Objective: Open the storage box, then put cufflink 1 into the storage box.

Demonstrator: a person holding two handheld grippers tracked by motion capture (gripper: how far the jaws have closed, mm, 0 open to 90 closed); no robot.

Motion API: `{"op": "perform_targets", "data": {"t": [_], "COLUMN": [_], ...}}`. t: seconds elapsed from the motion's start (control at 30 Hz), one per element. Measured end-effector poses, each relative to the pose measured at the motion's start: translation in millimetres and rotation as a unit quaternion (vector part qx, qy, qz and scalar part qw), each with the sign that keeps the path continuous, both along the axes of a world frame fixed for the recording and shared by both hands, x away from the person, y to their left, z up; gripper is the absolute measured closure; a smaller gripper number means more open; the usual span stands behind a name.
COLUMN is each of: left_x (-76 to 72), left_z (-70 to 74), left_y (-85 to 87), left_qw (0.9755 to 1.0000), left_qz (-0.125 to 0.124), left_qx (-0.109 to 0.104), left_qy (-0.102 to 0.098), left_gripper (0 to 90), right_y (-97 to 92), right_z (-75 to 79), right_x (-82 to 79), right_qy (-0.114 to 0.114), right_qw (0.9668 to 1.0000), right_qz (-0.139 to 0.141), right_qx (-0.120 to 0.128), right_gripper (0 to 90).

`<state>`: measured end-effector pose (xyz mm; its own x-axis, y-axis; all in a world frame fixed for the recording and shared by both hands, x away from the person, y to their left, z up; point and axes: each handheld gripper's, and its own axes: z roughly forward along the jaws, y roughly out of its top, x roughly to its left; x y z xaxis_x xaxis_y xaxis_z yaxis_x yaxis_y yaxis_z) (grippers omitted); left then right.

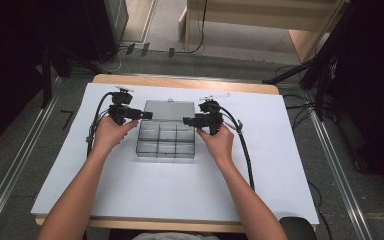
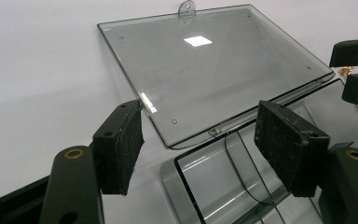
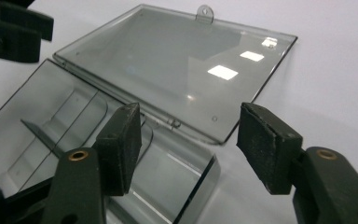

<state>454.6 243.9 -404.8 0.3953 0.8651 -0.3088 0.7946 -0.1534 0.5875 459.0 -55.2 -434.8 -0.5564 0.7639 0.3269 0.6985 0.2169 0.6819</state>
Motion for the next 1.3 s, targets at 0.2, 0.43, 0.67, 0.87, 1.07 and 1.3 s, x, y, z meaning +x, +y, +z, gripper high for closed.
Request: {"op": "perform_targets", "data": {"t": [0.2, 0.43, 0.67, 0.87, 1.07, 1.3], "left_x": [-4.3, -8.6, -11.5, -13.8, -16.9, -20.5], "left_z": [4.1, 5.2, 6.5, 7.6, 10.3, 13.1], "left_y": [-2.9, -2.9, -1.9, -2.7, -4.7, -4.7], "left_qw": [0.9999, 0.9998, 0.9998, 0.9996, 0.9993, 0.9992], "left_qz": [-0.012, -0.021, -0.02, -0.027, -0.037, -0.037], "left_qx": [-0.002, -0.004, -0.006, -0.005, -0.004, -0.007], "left_qy": [-0.001, -0.001, -0.004, -0.004, -0.007, -0.012], "left_gripper": [33.3, 34.1, 34.2, 34.4, 34.4, 34.5], "right_y": [-4.7, -9.6, -14.5, -18.7, -21.8, -26.8], "right_z": [4.9, 11.3, 14.6, 17.2, 21.3, 24.8], "right_x": [-5.2, -13.6, -21.2, -28.8, -33.8, -38.9], "right_qy": [0.009, 0.012, 0.022, 0.021, 0.024, 0.027], "right_qw": [0.9999, 0.9995, 0.9986, 0.9977, 0.9973, 0.9967], "right_qz": [0.011, 0.027, 0.04, 0.046, 0.053, 0.058], "right_qx": [-0.005, -0.008, -0.027, -0.045, -0.044, -0.051], "right_gripper": [42.3, 44.8, 49.1, 50.5, 51.6, 52.9]}}
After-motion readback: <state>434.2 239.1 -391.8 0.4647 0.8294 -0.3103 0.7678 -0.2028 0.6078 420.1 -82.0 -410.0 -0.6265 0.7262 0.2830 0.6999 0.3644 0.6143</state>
